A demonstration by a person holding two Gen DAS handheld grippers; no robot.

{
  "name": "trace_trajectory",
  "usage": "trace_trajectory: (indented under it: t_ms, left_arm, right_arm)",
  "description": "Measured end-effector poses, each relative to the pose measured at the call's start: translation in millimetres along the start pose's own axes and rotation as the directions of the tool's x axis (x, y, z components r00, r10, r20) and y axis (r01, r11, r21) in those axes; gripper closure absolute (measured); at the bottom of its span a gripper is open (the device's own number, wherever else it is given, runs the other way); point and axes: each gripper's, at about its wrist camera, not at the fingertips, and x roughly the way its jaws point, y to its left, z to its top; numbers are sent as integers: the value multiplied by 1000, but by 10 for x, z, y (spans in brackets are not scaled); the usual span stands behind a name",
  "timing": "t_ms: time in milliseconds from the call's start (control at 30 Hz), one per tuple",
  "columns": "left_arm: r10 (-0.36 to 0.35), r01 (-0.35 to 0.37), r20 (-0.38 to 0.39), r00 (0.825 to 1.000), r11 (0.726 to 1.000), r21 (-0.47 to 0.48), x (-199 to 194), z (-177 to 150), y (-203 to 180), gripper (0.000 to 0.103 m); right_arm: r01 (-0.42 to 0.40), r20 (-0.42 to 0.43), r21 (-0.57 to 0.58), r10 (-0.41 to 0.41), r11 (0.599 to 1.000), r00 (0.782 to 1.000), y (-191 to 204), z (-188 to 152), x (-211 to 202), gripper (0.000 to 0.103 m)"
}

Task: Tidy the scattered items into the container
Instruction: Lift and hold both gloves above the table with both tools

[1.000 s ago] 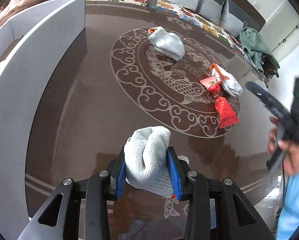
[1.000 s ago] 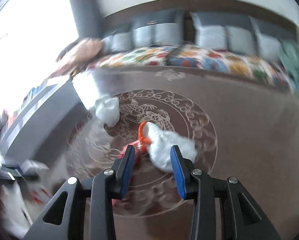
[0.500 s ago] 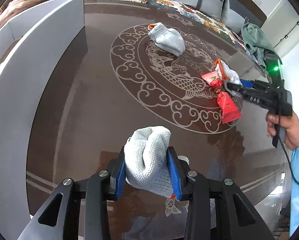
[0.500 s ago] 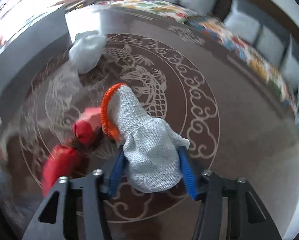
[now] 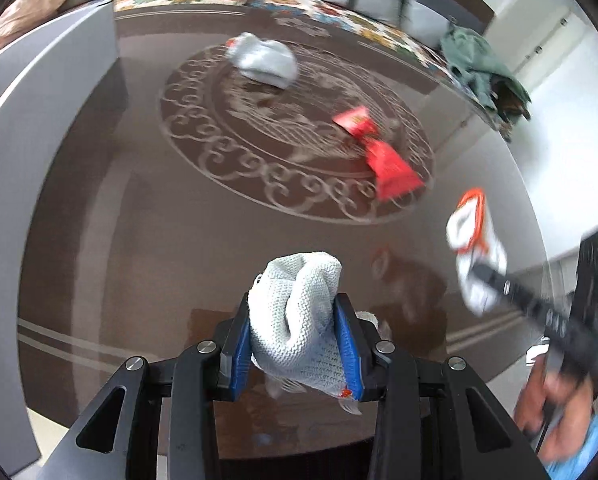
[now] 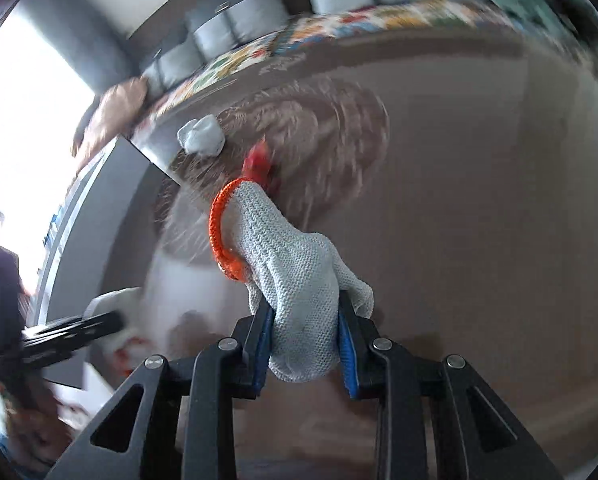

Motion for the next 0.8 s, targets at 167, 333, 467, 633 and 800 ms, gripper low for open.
trace_trajectory:
  t_ms: [167,333,467,633,800]
  left_arm:
    - [7,-7,3,1000,999,53,-69,-111,-172,65]
    - [3,-4,25,1000,998,57,-131,-156,-246,65]
    - [10,-13,38,999,997,74,-146,-208,-290,65]
    - [3,-5,28,1000,998,57,-99,-247,-255,65]
    - [10,-12,45,999,999,42,-120,-258,-213,65]
  right_arm:
    - [14,48,73,-17,997,999,129,-482,-180,74]
    - [43,102,27,-46,999,994,255,-541,-321,74]
    - [60,144,13,-61,998,988,309,-582,-404,74]
    - [85,156,-1,-83,996,984,343,-657,-378,74]
    - [96,186,-24,-90,995,979,407,-716,-385,74]
